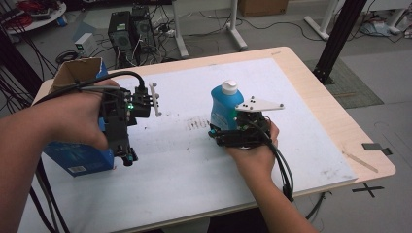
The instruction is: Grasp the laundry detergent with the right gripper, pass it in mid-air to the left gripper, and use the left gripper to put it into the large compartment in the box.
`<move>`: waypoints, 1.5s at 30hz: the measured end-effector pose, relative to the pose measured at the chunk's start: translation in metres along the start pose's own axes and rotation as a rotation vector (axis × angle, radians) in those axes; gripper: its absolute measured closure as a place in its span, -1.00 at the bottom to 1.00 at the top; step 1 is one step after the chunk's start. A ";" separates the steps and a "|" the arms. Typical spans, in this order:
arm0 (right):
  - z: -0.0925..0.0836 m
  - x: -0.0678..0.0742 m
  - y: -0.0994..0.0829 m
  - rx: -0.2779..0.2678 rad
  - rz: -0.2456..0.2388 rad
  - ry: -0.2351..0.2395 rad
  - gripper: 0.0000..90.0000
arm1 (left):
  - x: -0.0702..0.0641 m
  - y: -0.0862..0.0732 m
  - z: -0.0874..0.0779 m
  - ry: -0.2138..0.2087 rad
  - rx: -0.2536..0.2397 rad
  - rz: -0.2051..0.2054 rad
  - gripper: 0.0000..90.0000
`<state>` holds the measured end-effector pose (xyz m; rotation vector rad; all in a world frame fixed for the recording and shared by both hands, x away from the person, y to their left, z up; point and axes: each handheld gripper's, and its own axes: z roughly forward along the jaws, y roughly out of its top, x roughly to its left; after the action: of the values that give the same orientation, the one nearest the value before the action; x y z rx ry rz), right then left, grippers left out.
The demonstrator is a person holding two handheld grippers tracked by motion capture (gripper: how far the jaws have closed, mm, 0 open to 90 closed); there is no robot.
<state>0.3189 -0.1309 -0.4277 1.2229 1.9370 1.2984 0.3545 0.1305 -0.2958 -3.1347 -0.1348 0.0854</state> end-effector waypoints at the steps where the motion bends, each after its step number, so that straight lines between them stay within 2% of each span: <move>1: 0.000 0.000 0.000 -0.003 0.003 -0.009 -0.71 | 0.000 0.000 0.000 0.000 -0.002 0.000 -0.96; 11: -0.001 0.001 0.000 -0.017 0.002 -0.023 -0.61 | 0.000 0.001 0.000 -0.006 0.005 0.003 -0.96; 13: -0.001 0.001 0.001 -0.023 -0.002 -0.026 -0.54 | 0.000 0.002 -0.001 -0.004 0.005 0.008 -0.96; 18: -0.001 0.000 0.001 -0.023 -0.006 -0.027 -0.53 | -0.001 0.002 -0.001 -0.003 0.005 0.003 -0.96; 19: -0.001 0.000 0.000 -0.023 -0.008 -0.027 -0.44 | 0.000 0.001 -0.001 -0.002 0.005 0.005 -0.96; 23: -0.002 0.000 0.001 -0.029 -0.008 -0.019 -0.39 | 0.000 0.001 0.000 -0.006 0.003 0.000 -0.96; 24: -0.002 0.001 0.001 -0.027 -0.016 -0.016 -0.30 | 0.000 0.001 -0.001 -0.003 0.006 0.001 -0.96; 33: -0.001 0.002 0.001 -0.032 -0.024 -0.019 -0.27 | 0.001 0.000 -0.002 -0.003 0.007 -0.001 -0.96; 45: -0.002 0.004 0.001 -0.040 -0.033 -0.036 -0.13 | 0.002 -0.002 -0.001 -0.006 0.007 -0.009 -0.96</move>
<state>0.3159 -0.1279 -0.4257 1.1820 1.8886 1.2838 0.3563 0.1327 -0.2944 -3.1268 -0.1486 0.0947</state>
